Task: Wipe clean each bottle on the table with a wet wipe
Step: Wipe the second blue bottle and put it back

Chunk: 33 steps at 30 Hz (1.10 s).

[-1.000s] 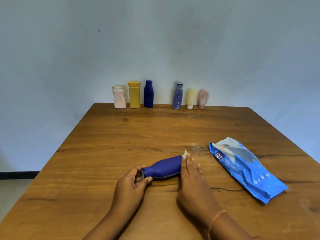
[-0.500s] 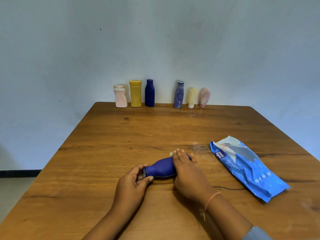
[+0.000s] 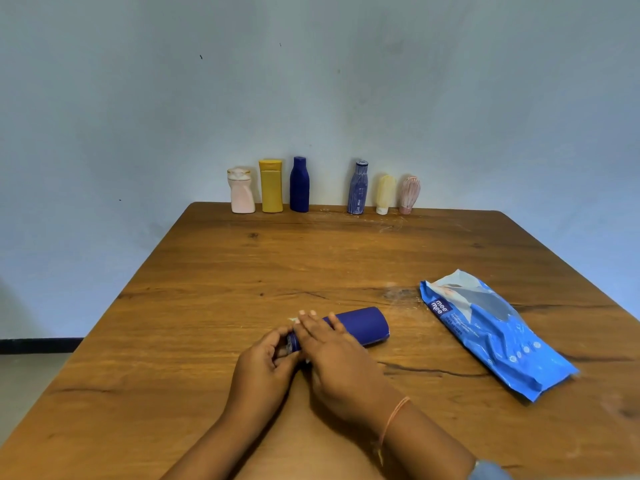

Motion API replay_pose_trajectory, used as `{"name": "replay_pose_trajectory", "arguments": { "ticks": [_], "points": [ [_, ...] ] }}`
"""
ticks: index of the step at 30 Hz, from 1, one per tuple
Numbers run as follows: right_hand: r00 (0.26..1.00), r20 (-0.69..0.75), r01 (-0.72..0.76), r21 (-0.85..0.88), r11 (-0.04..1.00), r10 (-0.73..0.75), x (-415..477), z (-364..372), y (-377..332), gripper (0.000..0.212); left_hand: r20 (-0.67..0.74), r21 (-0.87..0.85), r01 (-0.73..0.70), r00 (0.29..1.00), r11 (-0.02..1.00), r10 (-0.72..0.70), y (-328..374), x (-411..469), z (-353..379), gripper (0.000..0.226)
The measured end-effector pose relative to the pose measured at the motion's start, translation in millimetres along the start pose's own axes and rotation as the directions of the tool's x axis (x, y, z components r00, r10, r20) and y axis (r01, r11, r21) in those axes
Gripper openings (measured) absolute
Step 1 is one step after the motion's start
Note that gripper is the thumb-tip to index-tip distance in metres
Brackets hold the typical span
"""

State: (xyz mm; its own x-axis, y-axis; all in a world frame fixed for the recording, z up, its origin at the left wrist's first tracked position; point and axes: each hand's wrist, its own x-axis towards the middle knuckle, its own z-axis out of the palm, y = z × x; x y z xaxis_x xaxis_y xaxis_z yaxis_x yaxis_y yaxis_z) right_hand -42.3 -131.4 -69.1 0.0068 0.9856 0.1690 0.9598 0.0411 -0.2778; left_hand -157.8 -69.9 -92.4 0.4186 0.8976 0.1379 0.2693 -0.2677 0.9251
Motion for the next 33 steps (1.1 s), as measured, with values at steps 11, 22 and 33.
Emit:
{"name": "replay_pose_trajectory", "arguments": {
  "ticks": [11,22,33],
  "points": [
    [0.944,-0.077,-0.321,0.024,0.947,0.322,-19,-15,46,0.063,0.008,-0.022,0.034,0.999,0.999,-0.034,2,-1,2,0.034],
    [0.994,-0.045,-0.103,0.003,0.995,0.103,-8,-9,21,0.057,0.021,-0.083,-0.001,1.0,0.997,0.002,1,-2,2,0.036],
    [0.936,-0.004,-0.352,0.056,0.934,0.352,-13,-29,45,0.057,0.03,0.087,-0.153,0.988,0.984,0.151,1,-3,-2,0.056]
  ]
}}
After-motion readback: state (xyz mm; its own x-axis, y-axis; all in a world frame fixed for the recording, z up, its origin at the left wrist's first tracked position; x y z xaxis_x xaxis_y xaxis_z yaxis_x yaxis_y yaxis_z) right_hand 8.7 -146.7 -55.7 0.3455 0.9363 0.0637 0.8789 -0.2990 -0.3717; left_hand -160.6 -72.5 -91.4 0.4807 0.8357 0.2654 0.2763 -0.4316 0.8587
